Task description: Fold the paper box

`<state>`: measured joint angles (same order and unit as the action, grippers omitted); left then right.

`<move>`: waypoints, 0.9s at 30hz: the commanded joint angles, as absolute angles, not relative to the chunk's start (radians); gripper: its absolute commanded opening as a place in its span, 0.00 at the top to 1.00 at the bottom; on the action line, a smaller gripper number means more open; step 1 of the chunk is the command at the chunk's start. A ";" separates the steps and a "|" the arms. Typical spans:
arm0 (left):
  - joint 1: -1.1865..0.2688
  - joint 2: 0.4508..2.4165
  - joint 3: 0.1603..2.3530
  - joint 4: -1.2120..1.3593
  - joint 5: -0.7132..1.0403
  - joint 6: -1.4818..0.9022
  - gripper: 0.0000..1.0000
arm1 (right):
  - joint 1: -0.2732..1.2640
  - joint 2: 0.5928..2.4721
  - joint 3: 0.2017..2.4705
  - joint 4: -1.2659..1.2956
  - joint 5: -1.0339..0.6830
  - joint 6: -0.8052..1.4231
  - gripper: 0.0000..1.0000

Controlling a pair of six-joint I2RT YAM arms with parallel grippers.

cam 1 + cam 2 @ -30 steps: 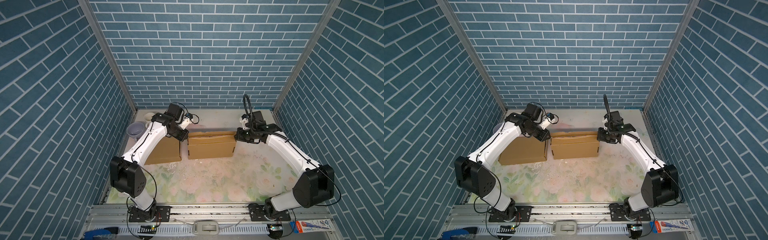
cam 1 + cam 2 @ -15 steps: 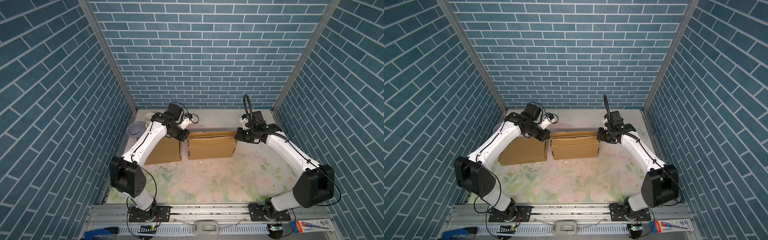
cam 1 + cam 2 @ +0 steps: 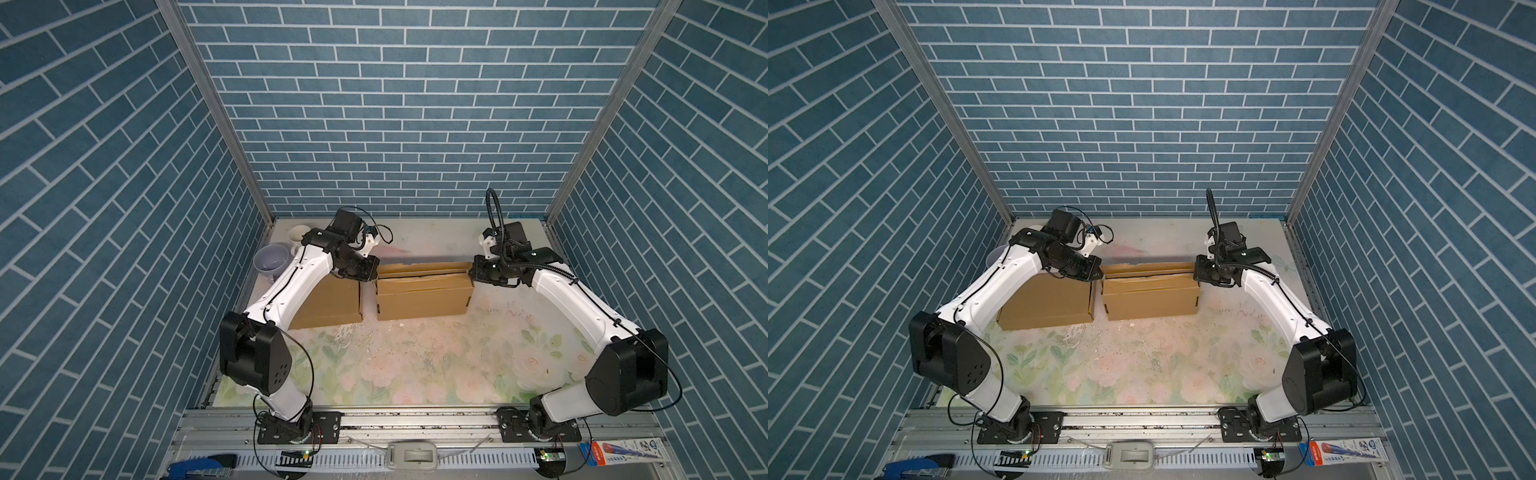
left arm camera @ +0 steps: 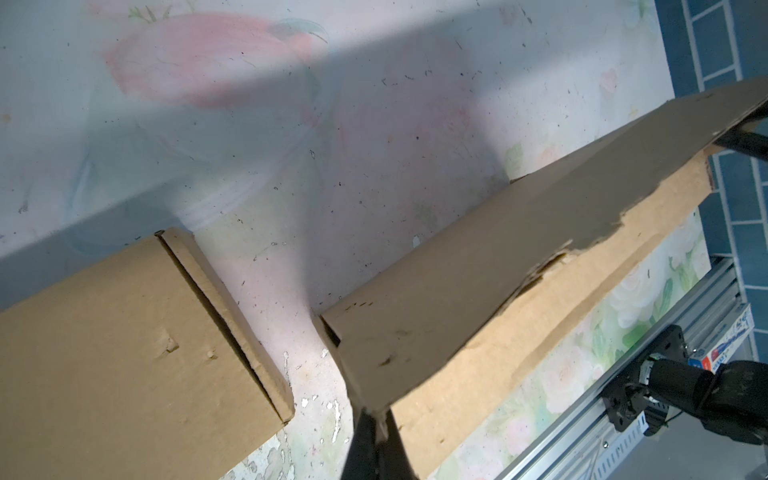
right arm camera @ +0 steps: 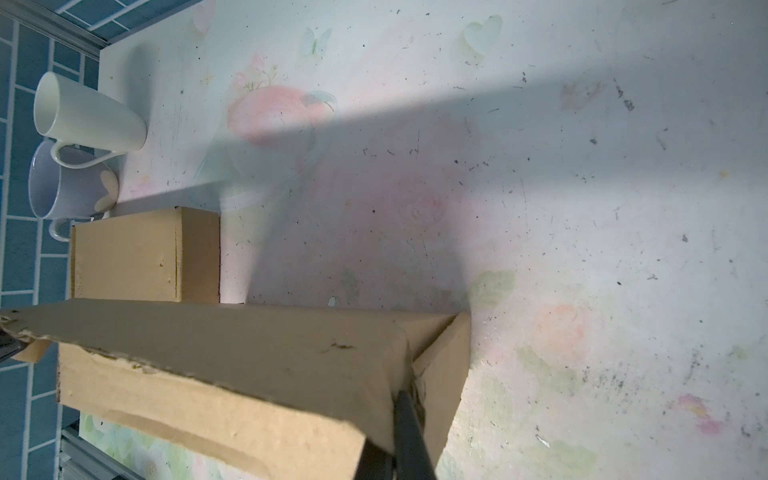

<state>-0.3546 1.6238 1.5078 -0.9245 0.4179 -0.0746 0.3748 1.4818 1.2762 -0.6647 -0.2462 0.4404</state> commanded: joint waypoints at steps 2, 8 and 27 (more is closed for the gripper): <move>-0.359 1.593 1.443 -0.872 0.470 -0.146 1.00 | 0.387 1.506 1.237 -0.749 -0.237 0.456 1.00; -0.360 1.572 1.379 -0.814 0.484 -0.189 1.00 | 0.387 1.507 1.233 -0.749 -0.236 0.458 1.00; -0.324 1.552 1.349 -0.734 0.604 -0.262 1.00 | 0.389 1.520 1.235 -0.745 -0.235 0.456 1.00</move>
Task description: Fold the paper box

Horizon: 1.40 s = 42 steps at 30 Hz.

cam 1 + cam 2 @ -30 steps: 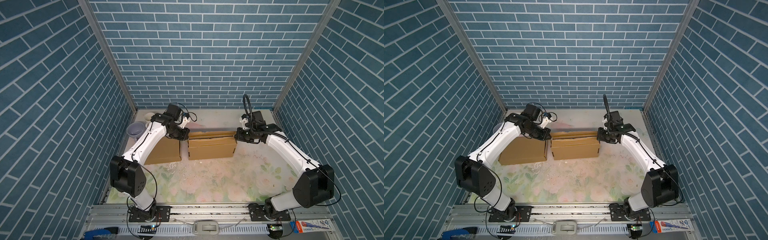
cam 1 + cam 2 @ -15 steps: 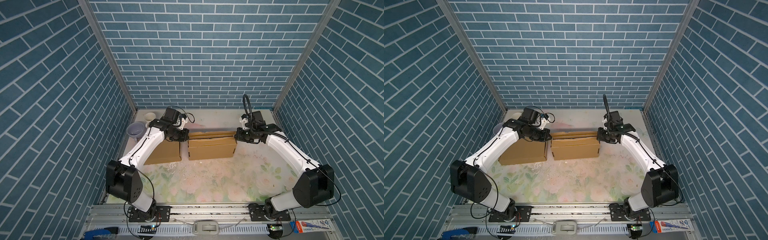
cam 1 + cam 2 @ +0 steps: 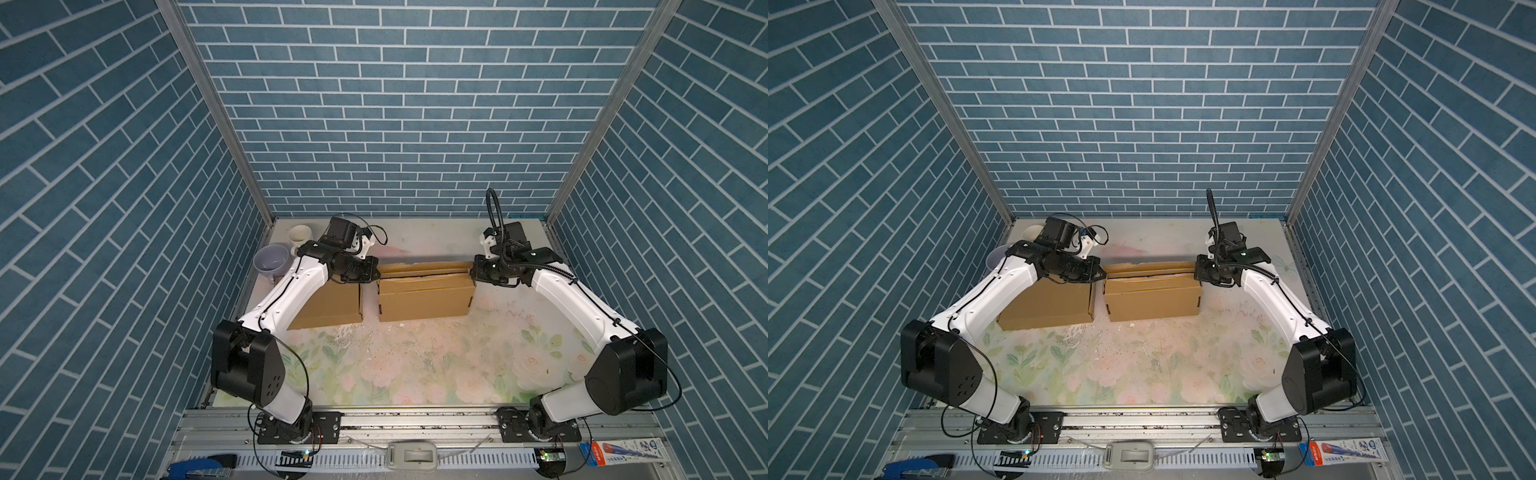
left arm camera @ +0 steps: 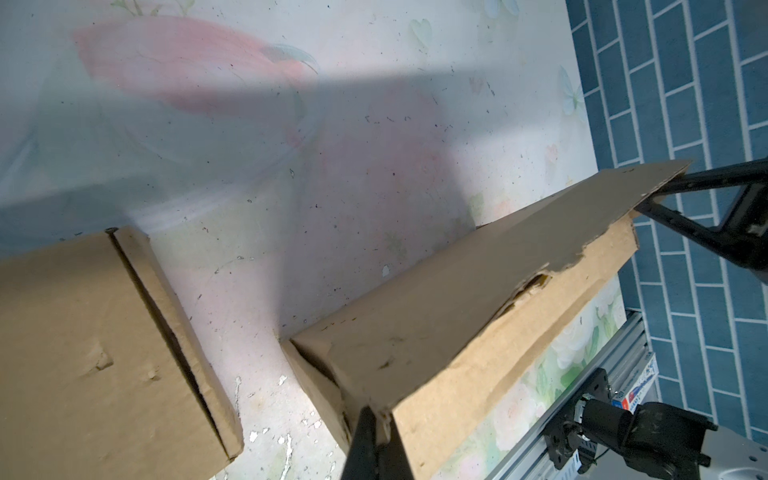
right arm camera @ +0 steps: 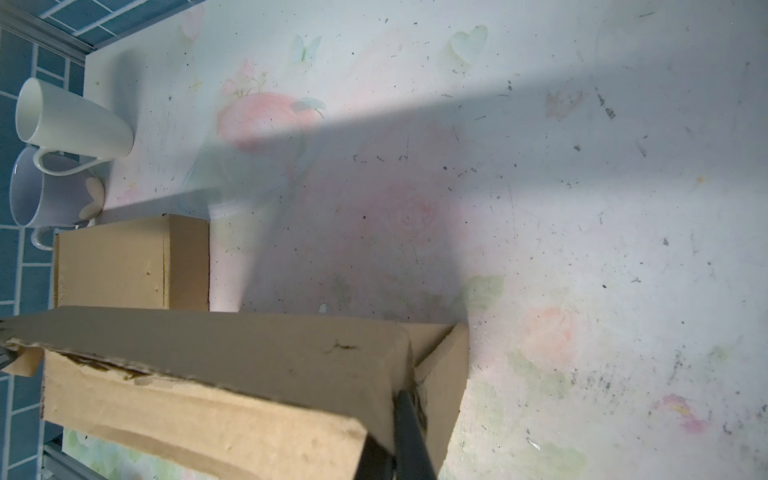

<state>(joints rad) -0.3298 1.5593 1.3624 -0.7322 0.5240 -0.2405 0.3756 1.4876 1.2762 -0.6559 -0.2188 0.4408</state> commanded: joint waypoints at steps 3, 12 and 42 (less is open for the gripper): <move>-0.317 1.553 1.356 -0.739 0.629 -0.259 1.00 | 0.389 1.522 1.235 -0.745 -0.235 0.454 1.00; -0.316 1.519 1.252 -0.708 0.601 -0.254 1.00 | 0.388 1.523 1.240 -0.745 -0.235 0.456 1.00; -0.317 1.522 1.069 -0.561 0.538 -0.290 1.00 | 0.387 1.481 1.292 -0.738 -0.338 0.502 0.97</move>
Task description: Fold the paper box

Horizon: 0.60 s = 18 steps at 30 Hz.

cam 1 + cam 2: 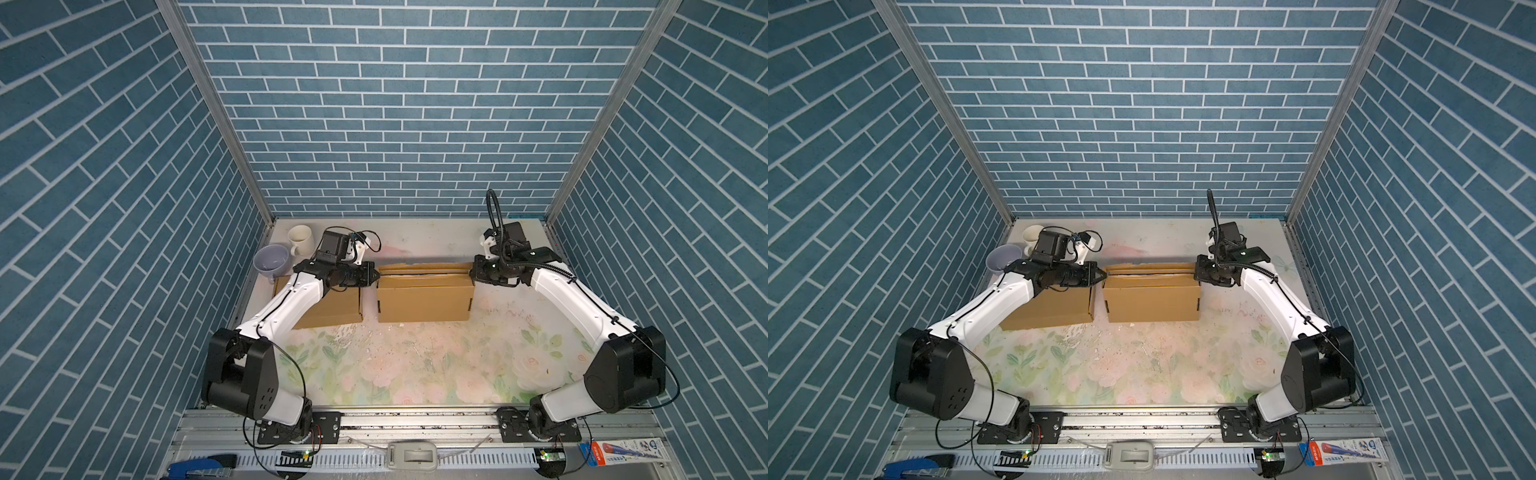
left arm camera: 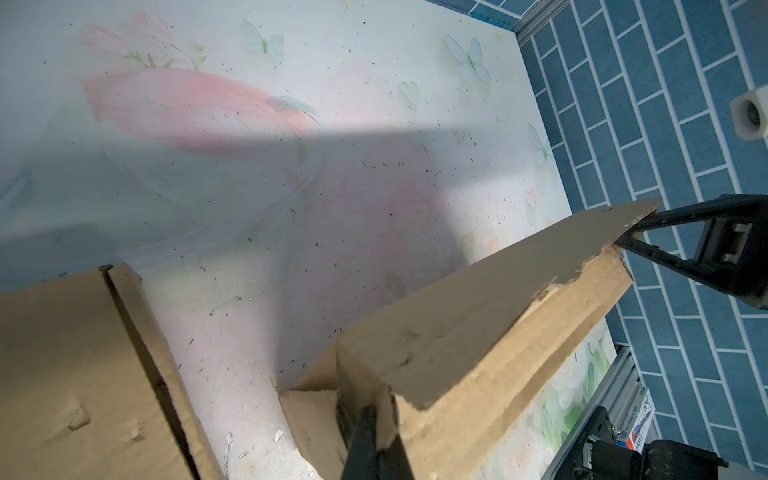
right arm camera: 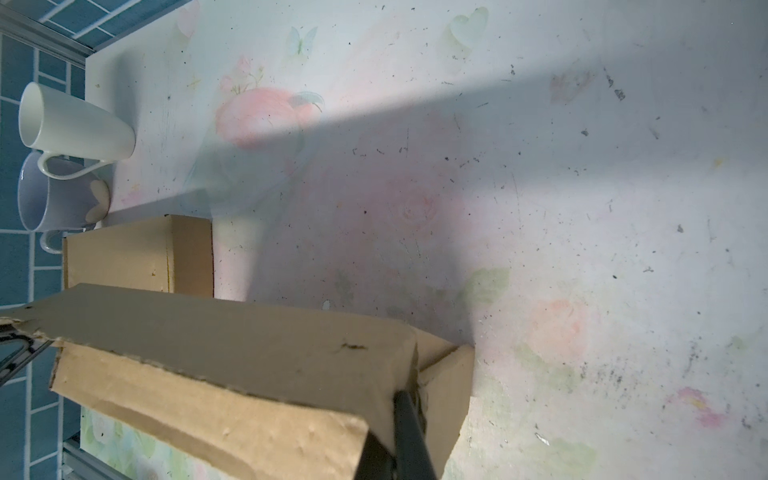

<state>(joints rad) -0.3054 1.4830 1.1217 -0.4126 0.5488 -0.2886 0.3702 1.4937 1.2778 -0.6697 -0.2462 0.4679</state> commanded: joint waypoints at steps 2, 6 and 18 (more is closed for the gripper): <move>-0.317 1.526 1.068 -0.563 0.537 -0.288 1.00 | 0.385 1.476 1.296 -0.743 -0.339 0.501 0.95; -0.316 1.529 1.066 -0.560 0.535 -0.288 1.00 | 0.375 1.468 1.311 -0.760 -0.346 0.487 0.89; -0.323 1.531 1.063 -0.541 0.537 -0.296 1.00 | 0.283 1.401 1.492 -0.931 -0.296 0.172 0.30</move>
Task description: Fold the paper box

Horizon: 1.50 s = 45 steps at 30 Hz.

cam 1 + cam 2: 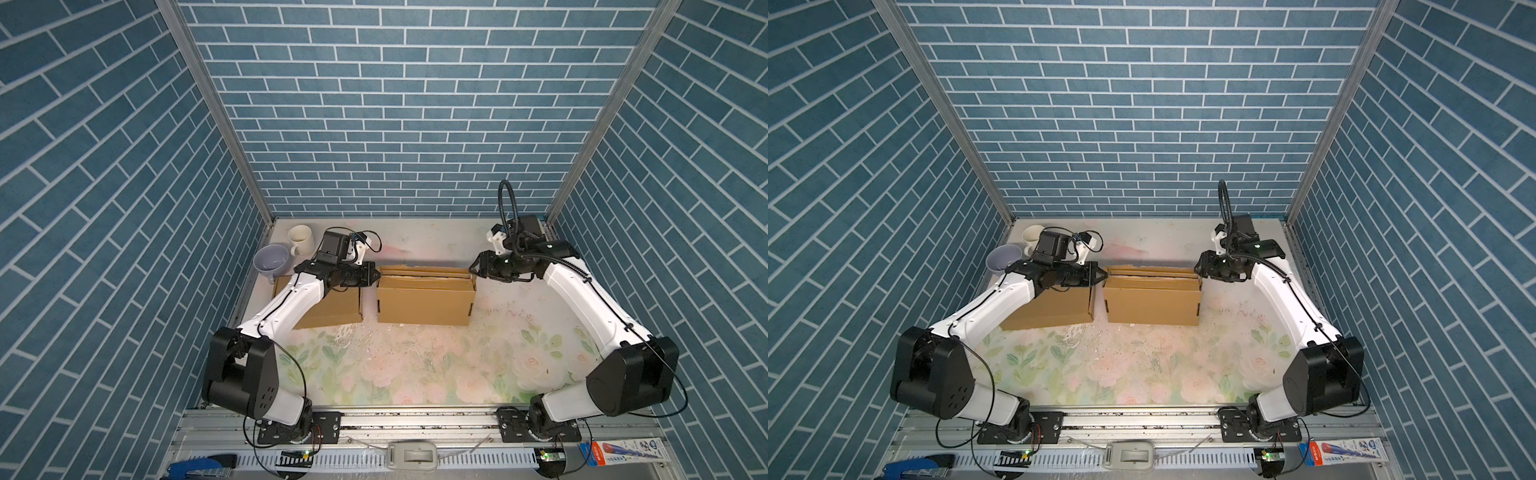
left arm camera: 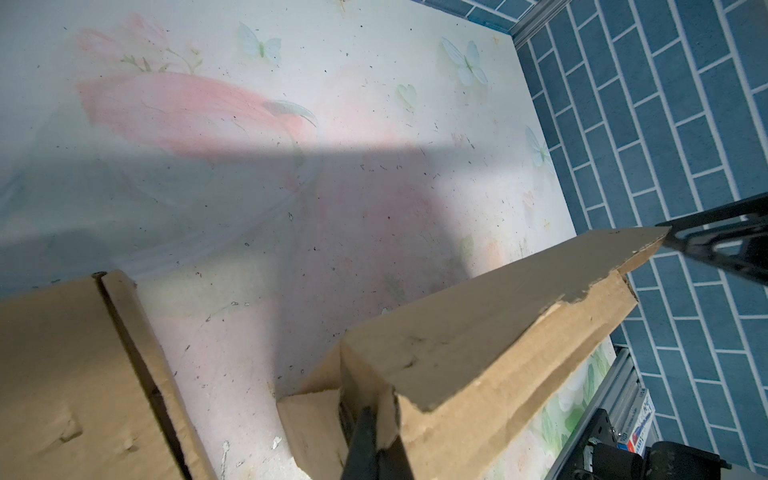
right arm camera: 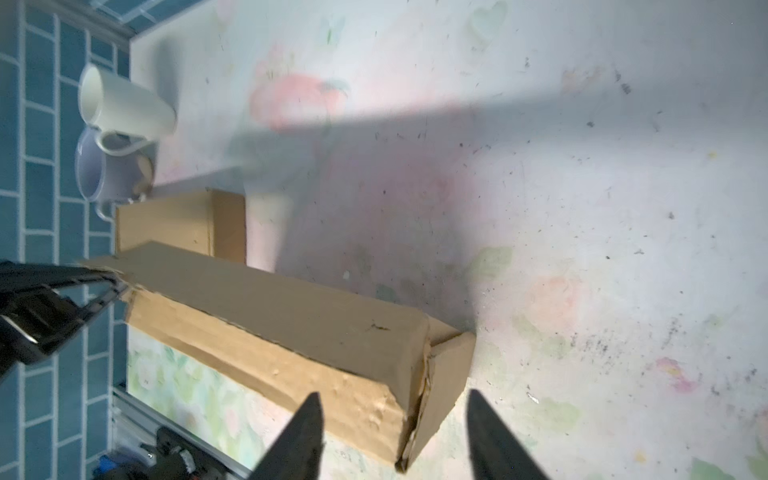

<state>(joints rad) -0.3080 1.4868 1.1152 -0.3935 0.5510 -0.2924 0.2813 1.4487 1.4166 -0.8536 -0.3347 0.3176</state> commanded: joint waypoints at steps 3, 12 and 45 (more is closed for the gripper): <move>-0.327 1.534 1.062 -0.539 0.531 -0.297 1.00 | 0.329 1.386 1.508 -0.932 -0.209 -0.004 0.24; -0.342 1.537 1.059 -0.540 0.515 -0.292 1.00 | 0.517 1.483 1.594 -0.947 -0.195 -0.482 0.01; -0.418 1.593 1.252 -0.575 0.420 -0.285 1.00 | 0.604 1.599 1.575 -0.940 -0.165 -0.642 0.02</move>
